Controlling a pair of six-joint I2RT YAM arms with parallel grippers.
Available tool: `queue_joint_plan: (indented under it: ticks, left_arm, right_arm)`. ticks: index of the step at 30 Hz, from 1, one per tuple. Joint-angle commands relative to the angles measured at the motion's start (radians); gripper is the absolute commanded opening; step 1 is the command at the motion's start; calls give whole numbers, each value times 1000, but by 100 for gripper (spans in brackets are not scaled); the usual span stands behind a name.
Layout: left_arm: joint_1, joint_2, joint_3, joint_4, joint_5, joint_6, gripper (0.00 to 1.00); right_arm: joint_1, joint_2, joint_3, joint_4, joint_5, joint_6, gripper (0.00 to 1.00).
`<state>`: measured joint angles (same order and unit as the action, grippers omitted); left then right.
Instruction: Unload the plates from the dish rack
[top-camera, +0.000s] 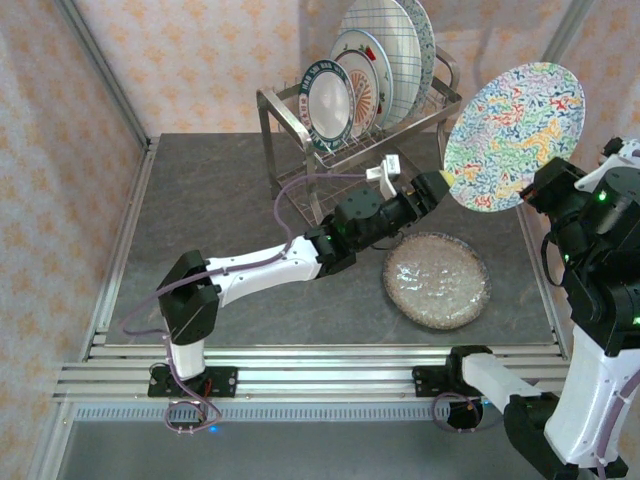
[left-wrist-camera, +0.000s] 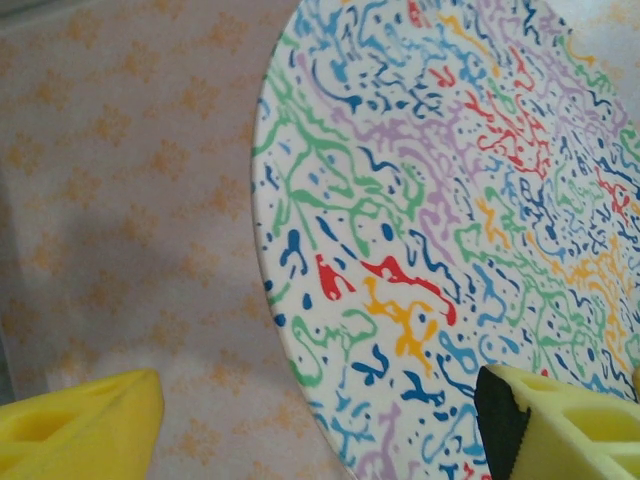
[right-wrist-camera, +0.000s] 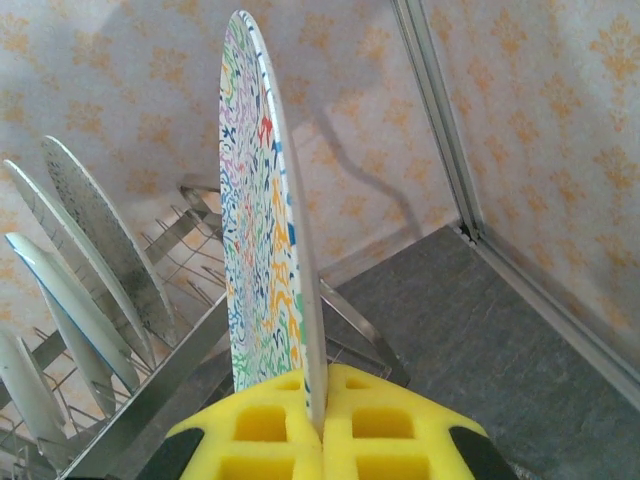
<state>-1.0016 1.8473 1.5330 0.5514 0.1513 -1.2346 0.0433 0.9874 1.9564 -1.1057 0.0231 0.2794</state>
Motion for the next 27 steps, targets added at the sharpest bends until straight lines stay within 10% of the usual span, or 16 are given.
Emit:
queue_joint_plan:
  ticks: [1,27]
  left_arm:
    - [1,18,55,31,60,-65,78]
    - [34,-9,-5,45,137,-134,22]
  right_arm:
    - [4,-34,-15,50,-20,59,0]
    - [4,-79,-149,65,-106,173,0]
